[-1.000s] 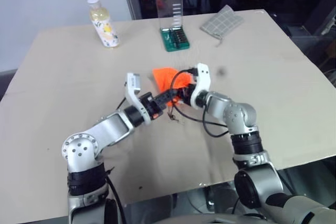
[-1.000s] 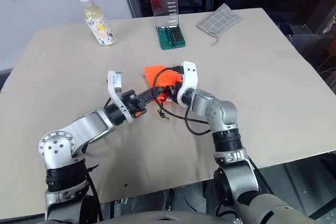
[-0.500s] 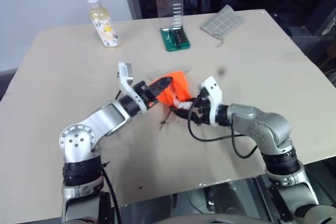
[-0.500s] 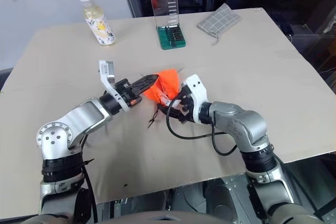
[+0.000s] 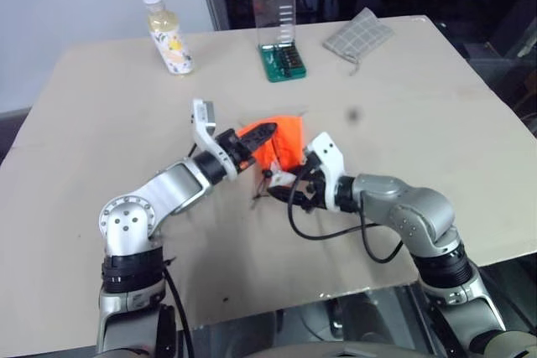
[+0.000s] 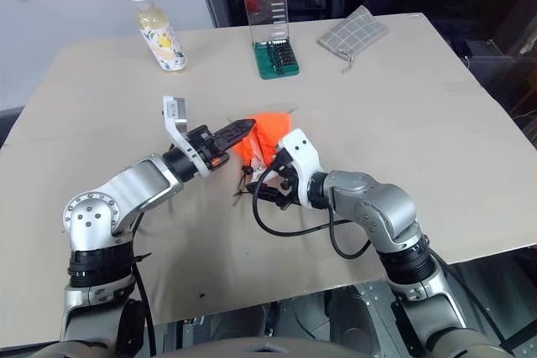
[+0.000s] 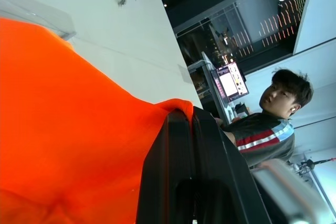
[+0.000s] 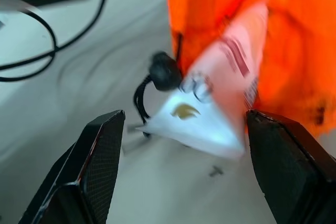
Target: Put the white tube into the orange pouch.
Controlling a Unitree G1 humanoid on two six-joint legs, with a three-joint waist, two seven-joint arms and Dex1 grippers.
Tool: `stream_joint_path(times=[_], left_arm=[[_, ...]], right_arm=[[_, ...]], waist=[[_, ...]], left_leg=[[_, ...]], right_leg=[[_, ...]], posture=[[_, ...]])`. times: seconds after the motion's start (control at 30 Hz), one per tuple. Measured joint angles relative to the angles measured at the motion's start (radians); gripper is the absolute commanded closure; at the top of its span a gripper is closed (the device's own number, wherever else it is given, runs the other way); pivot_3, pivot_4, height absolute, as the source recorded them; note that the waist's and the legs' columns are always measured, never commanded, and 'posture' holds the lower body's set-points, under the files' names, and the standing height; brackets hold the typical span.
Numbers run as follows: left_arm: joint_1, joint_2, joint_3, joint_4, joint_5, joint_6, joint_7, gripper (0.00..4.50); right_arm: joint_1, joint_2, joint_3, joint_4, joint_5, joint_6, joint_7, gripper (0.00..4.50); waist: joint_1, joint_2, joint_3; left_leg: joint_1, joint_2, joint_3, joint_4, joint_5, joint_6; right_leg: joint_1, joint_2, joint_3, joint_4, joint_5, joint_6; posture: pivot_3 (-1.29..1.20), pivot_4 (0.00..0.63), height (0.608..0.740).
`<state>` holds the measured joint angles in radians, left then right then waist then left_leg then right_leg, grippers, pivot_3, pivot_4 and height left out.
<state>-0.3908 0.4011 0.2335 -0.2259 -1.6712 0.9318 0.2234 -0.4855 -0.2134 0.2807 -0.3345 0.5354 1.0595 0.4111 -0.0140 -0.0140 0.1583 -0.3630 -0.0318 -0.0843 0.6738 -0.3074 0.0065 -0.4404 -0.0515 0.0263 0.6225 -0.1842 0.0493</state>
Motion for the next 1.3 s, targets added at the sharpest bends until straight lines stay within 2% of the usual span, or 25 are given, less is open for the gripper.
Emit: stream_joint_path(times=[0.2,0.47,0.57,0.73,1.1,1.27,1.3], left_arm=[[0.003,0.004,0.000,0.000,-0.009,-0.009,0.004,4.50],[-0.020,0.002,-0.018,0.003,-0.013,-0.023,0.003,4.50],[-0.040,0.000,-0.036,0.011,-0.010,-0.023,-0.003,4.50],[-0.046,-0.017,-0.049,0.025,-0.004,-0.024,-0.010,4.50],[-0.041,-0.027,-0.048,0.022,-0.001,-0.033,-0.009,4.50],[-0.034,-0.027,-0.048,0.020,0.000,-0.045,-0.009,4.50],[-0.034,-0.027,-0.048,0.020,0.001,-0.046,-0.009,4.50]], right_arm=[[-0.003,-0.058,0.052,-0.008,-0.059,-0.026,0.017,0.80],[0.028,-0.112,-0.012,-0.126,0.049,0.082,0.073,0.80],[0.057,-0.049,-0.039,-0.111,0.094,0.122,0.062,0.80],[0.082,0.136,-0.092,0.032,0.121,0.124,-0.002,0.80],[0.050,0.182,-0.089,0.183,0.019,-0.014,-0.038,0.80],[0.049,0.181,-0.084,0.197,-0.011,-0.046,-0.038,2.93],[0.049,0.178,-0.083,0.196,-0.013,-0.047,-0.034,3.47]], waist=[[0.000,0.000,0.000],[0.003,-0.001,0.000],[-0.001,0.000,0.000],[-0.002,0.000,0.000],[-0.001,-0.001,0.000],[-0.001,-0.001,0.000],[-0.001,0.000,0.000]], left_leg=[[0.000,0.000,0.000,0.000,0.000,0.000],[-0.001,0.000,-0.001,0.000,0.000,0.000],[0.000,0.000,0.000,0.000,0.000,0.000],[0.000,0.000,0.000,0.000,0.000,0.000],[0.000,0.000,0.000,-0.001,0.000,0.000],[0.000,0.000,0.000,-0.001,0.000,0.000],[0.000,0.000,0.000,-0.001,0.000,0.000]], right_leg=[[0.000,0.000,0.000,0.000,0.000,0.000],[0.001,0.000,-0.001,-0.001,0.000,0.000],[0.000,0.000,0.000,-0.001,0.000,0.000],[0.000,0.001,0.000,0.000,0.000,0.000],[0.000,0.000,0.000,0.000,0.000,0.000],[0.000,0.000,0.000,0.000,0.000,0.000],[0.000,0.000,0.000,0.000,0.000,0.000]], posture=[[0.00,0.150,0.740],[0.00,0.150,0.740],[0.00,0.150,0.740],[0.00,0.150,0.740],[0.00,0.150,0.740],[0.00,0.150,0.740],[0.00,0.150,0.740]])
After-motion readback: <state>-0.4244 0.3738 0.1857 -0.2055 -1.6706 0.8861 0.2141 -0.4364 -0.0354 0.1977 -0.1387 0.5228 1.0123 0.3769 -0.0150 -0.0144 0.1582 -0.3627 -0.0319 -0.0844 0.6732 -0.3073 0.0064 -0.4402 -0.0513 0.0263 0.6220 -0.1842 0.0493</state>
